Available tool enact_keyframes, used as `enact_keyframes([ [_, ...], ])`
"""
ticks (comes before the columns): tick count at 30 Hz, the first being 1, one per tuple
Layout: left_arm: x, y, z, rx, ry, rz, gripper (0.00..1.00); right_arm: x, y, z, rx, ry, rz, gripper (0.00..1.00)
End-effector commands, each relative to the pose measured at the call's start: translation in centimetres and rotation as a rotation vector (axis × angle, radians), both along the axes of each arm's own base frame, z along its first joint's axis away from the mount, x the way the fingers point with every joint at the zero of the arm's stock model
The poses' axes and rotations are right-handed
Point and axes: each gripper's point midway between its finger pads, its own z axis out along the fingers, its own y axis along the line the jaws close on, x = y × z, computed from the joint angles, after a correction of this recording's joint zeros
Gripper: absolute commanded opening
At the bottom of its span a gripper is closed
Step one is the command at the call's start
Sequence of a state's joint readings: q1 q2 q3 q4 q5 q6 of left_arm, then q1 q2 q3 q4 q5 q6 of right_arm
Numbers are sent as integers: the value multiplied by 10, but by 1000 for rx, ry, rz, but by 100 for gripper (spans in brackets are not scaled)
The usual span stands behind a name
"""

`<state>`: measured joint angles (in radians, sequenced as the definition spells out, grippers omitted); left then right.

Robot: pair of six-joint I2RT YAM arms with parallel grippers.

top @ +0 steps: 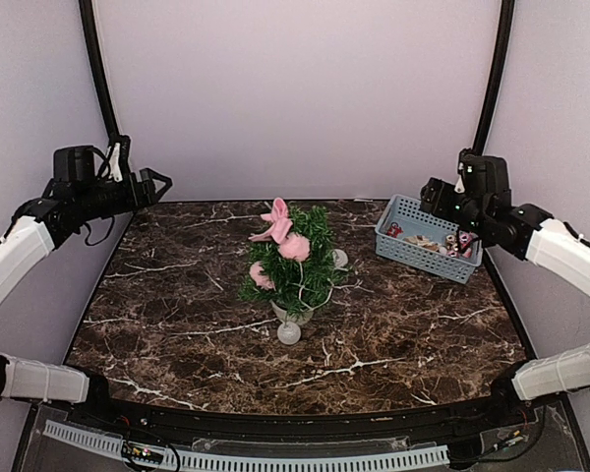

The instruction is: Decorate the small christmas tree

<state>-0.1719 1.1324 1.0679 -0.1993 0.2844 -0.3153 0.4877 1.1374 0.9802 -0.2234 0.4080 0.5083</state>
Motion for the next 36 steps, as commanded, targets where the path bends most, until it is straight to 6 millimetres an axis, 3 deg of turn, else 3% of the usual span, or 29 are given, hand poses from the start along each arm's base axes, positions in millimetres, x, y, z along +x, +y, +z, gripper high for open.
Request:
enact_keyframes([
  [1,-16,24,-13,93,87,-30,89,21,-43,-37,-210,199,-56,87],
  [7,-12,66,-15,206,11,114,89,62,-91,-86,-223,376,-100,80],
  [10,-13,73,-29,235,-1,142,89,82,-115,-114,-228,462,-127,75],
  [13,-13,75,-41,256,14,146,89,101,-129,-130,-251,510,-143,71],
  [22,-16,78,-46,275,22,149,89,151,-139,-170,-329,593,-149,61],
  [36,-16,76,-52,272,35,138,89,158,-153,-223,-383,687,-180,57],
])
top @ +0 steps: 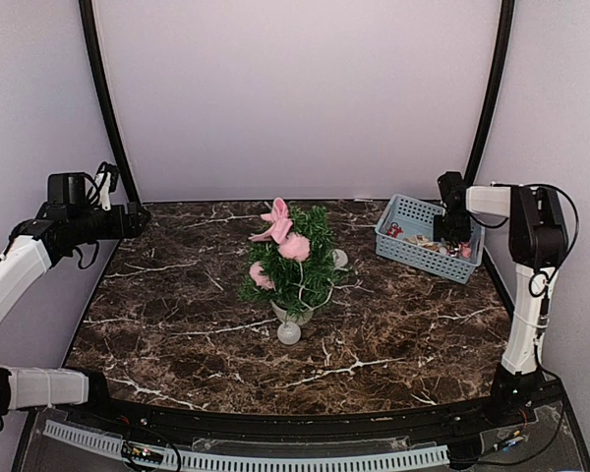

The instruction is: Decorate the small christmas tree

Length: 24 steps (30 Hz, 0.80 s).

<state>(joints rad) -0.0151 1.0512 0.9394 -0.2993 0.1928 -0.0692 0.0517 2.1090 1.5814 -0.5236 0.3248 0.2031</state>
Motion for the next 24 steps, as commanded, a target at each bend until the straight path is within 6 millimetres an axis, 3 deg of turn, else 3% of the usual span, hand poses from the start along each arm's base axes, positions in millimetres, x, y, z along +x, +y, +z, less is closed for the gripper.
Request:
enact_keyframes([
  [1,-1,2,4,12,-30,-3,89,9,-12,-3,-36,-8,-18,57],
  [7,0,2,1,11,-21,-3,89,15,-19,-12,-41,-6,-29,54],
  [13,1,3,0,16,-18,1,89,15,-19,-10,-40,-21,-27,40],
  [18,1,3,-1,19,-17,5,89,13,-18,27,-31,-90,-32,36],
  [24,0,3,2,19,-31,3,89,-1,-5,101,48,-236,2,36],
])
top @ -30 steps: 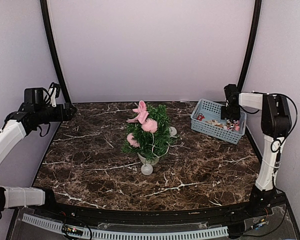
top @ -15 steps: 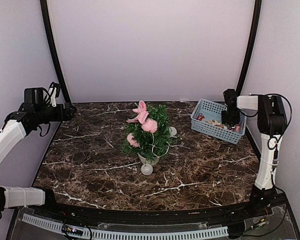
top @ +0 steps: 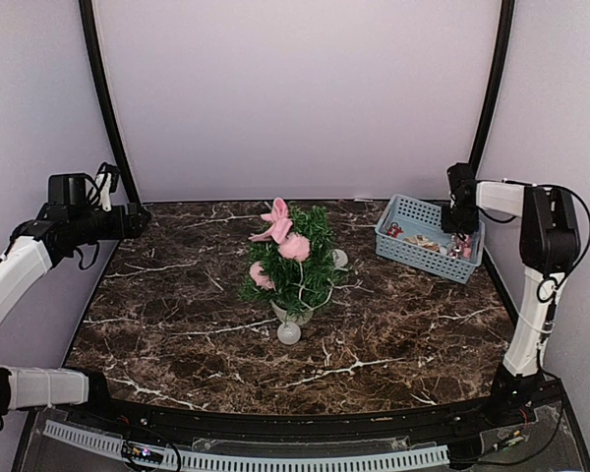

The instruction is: Decorate the small christmas tree

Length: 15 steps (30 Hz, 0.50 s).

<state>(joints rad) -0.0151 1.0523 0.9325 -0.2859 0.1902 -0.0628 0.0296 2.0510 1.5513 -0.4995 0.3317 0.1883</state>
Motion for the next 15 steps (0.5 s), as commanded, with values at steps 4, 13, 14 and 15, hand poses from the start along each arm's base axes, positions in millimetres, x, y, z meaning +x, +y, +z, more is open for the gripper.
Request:
enact_keyframes([
  [4,-2,2,4,10,-29,-3,89,-13,25,115,149,-256,71,36],
  [13,-10,-23,15,-37,-90,-141,86,-60,95,172,327,-343,285,35],
  [14,-13,-28,16,-47,-97,-166,85,-67,105,177,332,-347,310,35],
  [15,-15,-31,20,-49,-112,-178,85,-74,112,180,338,-349,327,35],
])
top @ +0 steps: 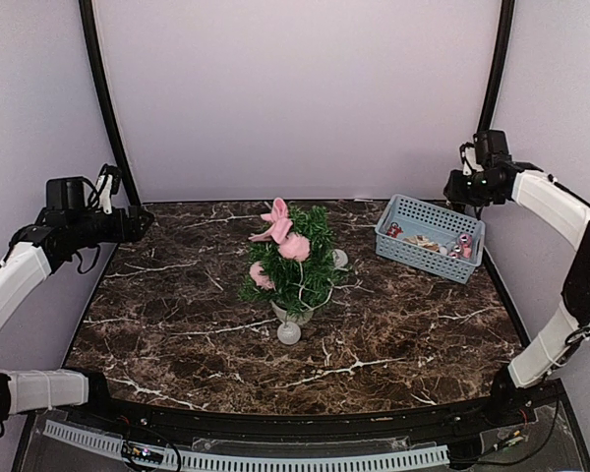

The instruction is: Decorate the small christmas tree

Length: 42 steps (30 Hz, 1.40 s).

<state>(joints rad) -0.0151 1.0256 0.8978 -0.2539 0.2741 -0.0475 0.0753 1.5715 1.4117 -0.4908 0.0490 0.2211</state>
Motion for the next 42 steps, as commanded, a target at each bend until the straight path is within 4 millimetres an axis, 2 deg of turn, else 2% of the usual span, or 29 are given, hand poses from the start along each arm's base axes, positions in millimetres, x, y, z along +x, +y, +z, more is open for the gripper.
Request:
enact_keyframes([
  [1,-11,-23,20,-29,-90,-119,85,-33,54,21,71,-26,152,35],
  [4,-18,-40,27,-35,-121,-173,85,-55,83,31,109,-43,230,35],
  [7,-28,-68,33,-44,-146,-258,84,-79,115,36,162,-53,315,35],
  [14,-63,-116,35,-212,-158,-399,81,-140,189,48,327,-90,548,35],
  [20,-95,-160,42,-357,-155,-525,79,-182,238,71,460,-135,726,35],
  [24,-107,-185,51,-367,-163,-594,78,-203,269,90,495,-175,846,35],
  [29,-117,-215,61,-346,-173,-683,77,-222,293,98,504,-190,965,35],
  [34,-135,-244,63,-351,-187,-783,75,-245,315,100,563,-188,1067,35],
  [42,-148,-281,45,-367,-144,-850,70,-260,336,71,617,-99,1103,34],
])
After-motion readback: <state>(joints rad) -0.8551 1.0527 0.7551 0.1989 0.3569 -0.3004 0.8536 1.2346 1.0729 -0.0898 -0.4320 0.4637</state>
